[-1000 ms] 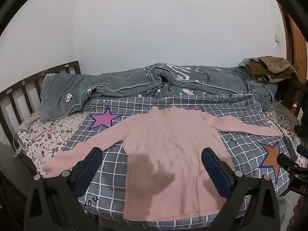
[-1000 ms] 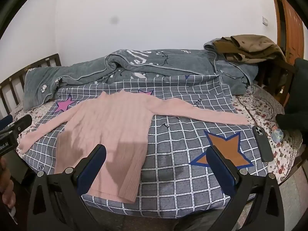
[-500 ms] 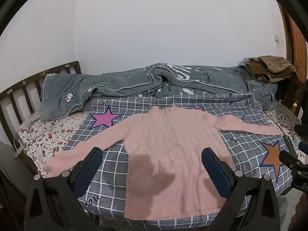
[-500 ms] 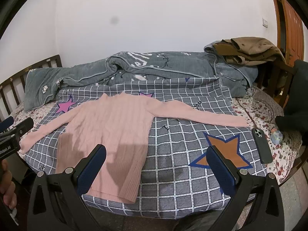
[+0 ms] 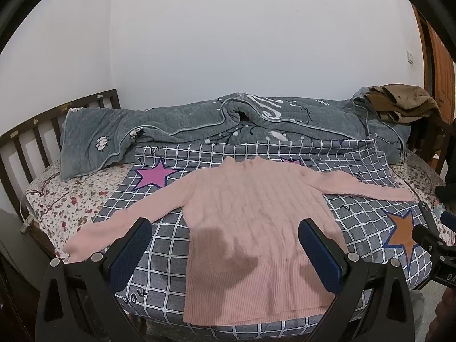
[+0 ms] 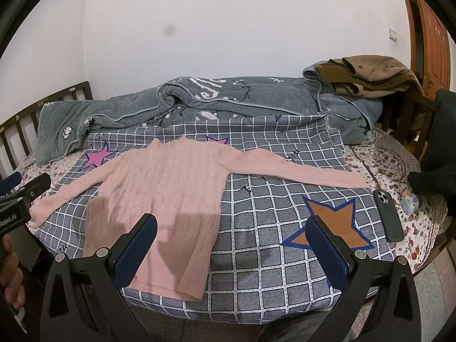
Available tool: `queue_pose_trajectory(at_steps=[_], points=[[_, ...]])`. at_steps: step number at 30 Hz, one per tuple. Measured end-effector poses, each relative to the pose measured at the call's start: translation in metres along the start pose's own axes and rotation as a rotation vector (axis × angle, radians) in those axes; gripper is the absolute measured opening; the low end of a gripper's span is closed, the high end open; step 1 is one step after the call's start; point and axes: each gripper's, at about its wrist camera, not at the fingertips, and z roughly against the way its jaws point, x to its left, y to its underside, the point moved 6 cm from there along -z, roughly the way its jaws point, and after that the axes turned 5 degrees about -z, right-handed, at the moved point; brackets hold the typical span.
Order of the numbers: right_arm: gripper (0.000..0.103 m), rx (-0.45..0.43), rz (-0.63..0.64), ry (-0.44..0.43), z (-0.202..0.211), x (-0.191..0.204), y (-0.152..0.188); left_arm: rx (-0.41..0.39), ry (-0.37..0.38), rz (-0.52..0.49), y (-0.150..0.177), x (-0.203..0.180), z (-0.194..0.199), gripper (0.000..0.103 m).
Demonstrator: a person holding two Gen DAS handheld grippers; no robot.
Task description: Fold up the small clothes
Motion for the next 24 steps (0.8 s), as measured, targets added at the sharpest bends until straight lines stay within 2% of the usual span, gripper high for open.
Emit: queue_pose_trajectory(at_steps=[24], points=[[0.102,-0.012,0.002,-0.021,0.0067,0.0031,-0.0021,-0.005,0.006,0.009,-0.0023,0.0009,-0.0006,0.103]])
